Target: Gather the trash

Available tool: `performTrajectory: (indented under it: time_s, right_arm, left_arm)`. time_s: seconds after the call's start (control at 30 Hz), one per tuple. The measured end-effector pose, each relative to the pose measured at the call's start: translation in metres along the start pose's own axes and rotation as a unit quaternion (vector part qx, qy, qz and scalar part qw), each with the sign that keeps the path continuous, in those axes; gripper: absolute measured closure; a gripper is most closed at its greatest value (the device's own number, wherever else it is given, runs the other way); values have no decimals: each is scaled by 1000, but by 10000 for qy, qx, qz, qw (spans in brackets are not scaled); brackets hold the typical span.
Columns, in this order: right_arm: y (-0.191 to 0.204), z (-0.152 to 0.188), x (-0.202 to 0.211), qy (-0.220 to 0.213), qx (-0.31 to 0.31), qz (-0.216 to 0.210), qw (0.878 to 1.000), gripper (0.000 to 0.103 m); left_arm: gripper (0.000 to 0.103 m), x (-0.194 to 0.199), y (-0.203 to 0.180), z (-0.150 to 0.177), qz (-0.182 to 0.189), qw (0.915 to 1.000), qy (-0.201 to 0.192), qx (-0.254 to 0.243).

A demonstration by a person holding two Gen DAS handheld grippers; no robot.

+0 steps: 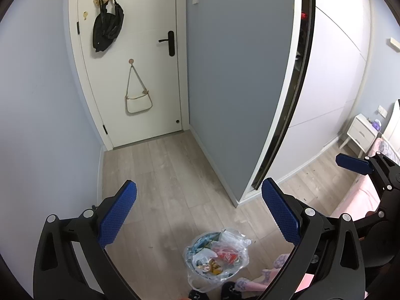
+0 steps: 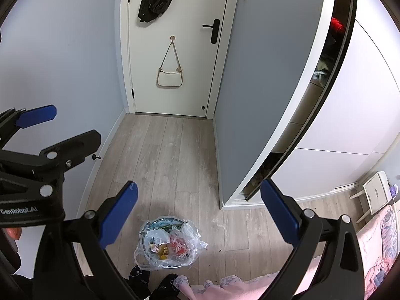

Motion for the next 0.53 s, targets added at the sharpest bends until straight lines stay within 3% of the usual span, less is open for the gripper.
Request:
performTrajectory:
  time_s: [0.53]
  right_arm:
    - [-2, 2, 0, 10, 30, -26, 10000, 7]
  left_arm:
    - [6, -2, -1, 7, 44, 9999, 139, -63]
Point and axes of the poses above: each gripper's, at about its wrist camera, not at the fingertips, and x roughly against the way its jaws point, y to its left, z to its underside, the point moved 6 cm from there along -x, roughly the way its jaws point, and after that the axes turned 13 degrees about -y, right-handed, at the moved point
